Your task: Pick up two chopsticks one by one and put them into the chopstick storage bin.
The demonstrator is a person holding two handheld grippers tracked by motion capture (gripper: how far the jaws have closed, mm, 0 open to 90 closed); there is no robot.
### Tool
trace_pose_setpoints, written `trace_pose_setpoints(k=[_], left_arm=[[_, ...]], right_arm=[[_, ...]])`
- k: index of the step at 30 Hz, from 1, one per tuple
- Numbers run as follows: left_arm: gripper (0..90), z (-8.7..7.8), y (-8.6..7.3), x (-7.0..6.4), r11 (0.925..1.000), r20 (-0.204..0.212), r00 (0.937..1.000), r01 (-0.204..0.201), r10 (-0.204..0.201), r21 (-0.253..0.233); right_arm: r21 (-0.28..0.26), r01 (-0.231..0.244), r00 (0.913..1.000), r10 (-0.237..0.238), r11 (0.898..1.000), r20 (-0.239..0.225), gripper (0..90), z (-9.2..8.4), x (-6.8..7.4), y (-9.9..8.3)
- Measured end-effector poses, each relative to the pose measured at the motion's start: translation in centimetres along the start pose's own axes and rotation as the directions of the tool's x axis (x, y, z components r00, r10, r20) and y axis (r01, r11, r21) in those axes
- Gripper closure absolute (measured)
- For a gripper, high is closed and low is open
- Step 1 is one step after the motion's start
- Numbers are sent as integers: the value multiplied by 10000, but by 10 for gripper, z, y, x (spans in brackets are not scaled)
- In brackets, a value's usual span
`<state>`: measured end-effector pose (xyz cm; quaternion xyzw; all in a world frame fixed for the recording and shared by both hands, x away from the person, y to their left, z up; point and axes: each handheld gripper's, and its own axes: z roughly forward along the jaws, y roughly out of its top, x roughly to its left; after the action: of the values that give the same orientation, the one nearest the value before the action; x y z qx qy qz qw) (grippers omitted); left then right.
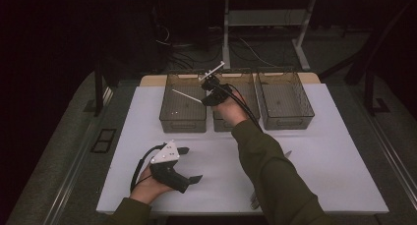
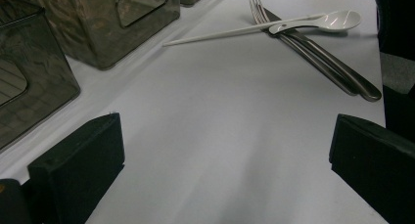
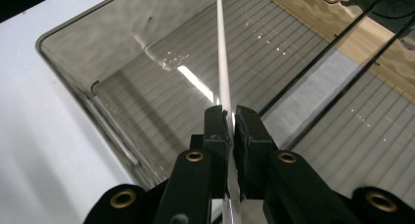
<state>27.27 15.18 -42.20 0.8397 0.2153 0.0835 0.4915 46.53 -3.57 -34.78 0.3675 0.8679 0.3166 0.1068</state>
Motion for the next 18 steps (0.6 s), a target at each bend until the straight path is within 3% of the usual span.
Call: trace_pose_setpoints(k=[11,18], left_arm=[[0,-2,0,1,10000,-8,10000,-2,2,-71],[0,-1,0,1,9999,7,10000,19,-19,-99]], right_arm=[[216,-328,9994,325,9992,130,842,21,2,14],[306,-197,9998,194,9993,109,840,34,11,16]])
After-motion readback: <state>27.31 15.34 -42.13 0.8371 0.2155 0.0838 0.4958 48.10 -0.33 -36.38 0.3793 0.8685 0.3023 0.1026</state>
